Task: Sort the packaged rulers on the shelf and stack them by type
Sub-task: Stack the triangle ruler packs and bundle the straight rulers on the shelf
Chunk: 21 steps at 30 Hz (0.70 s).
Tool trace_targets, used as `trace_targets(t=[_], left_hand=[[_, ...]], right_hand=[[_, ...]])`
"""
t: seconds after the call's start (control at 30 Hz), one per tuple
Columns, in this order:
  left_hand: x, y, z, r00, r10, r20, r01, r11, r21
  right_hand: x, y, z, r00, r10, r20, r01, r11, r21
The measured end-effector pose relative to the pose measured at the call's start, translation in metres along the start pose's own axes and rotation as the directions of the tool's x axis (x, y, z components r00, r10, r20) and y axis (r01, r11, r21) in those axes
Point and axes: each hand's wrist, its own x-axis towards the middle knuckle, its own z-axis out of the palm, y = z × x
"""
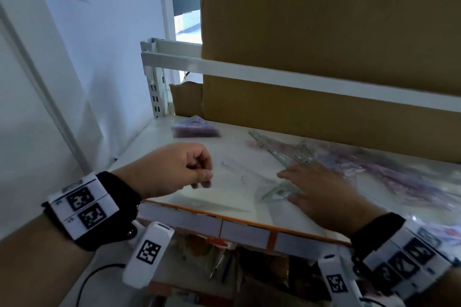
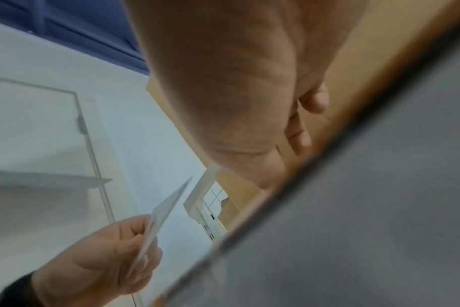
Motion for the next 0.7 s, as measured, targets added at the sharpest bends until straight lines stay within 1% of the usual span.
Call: trace_targets(t=[0.07, 0.1, 0.2, 0.27, 0.33, 0.37, 0.47, 0.53, 0.63, 0.7], left_hand=[[-0.002, -0.004, -0.006, 1.000, -0.030, 0.001, 0.030, 1.000, 0.003], [-0.003, -0.004, -0.006, 0.999, -0.041, 0.006, 0.041, 0.999, 0.000], [-0.004, -0.004, 0.003, 0.997, -0.058, 0.048, 0.059, 0.998, -0.027], [-0.003, -0.004, 0.015, 0.996, -0.056, 0.076, 0.058, 0.998, -0.031], [-0.002, -0.006, 0.025, 0.995, -0.055, 0.084, 0.059, 0.997, -0.048], [-0.001, -0.006, 0.029, 0.995, -0.056, 0.082, 0.062, 0.995, -0.074], [0.003, -0.008, 0.037, 0.995, -0.057, 0.078, 0.068, 0.987, -0.143], [0.006, -0.009, 0.039, 0.997, -0.034, 0.064, 0.041, 0.993, -0.107], [0.013, -0.005, 0.044, 0.998, 0.018, 0.064, -0.013, 0.997, -0.073], [0.017, 0.000, 0.049, 0.996, 0.049, 0.077, -0.047, 0.998, -0.033]], right_hand=[[0.011, -0.004, -0.003, 0.993, -0.070, 0.099, 0.077, 0.994, -0.072], [0.016, -0.007, -0.006, 0.987, -0.095, 0.128, 0.109, 0.989, -0.104], [0.026, -0.016, -0.017, 0.984, -0.117, 0.135, 0.142, 0.971, -0.193], [0.029, -0.019, -0.022, 0.983, -0.095, 0.155, 0.125, 0.972, -0.197], [0.030, -0.020, -0.025, 0.980, -0.081, 0.183, 0.110, 0.982, -0.153], [0.031, -0.021, -0.027, 0.981, -0.087, 0.175, 0.112, 0.984, -0.136], [0.029, -0.021, -0.038, 0.992, -0.066, 0.110, 0.077, 0.992, -0.098], [0.027, -0.020, -0.048, 0.998, -0.031, 0.047, 0.033, 0.998, -0.053], [0.019, -0.013, -0.063, 0.992, 0.073, -0.106, -0.056, 0.987, 0.151], [0.009, -0.005, -0.071, 0.954, 0.159, -0.256, -0.084, 0.956, 0.280]])
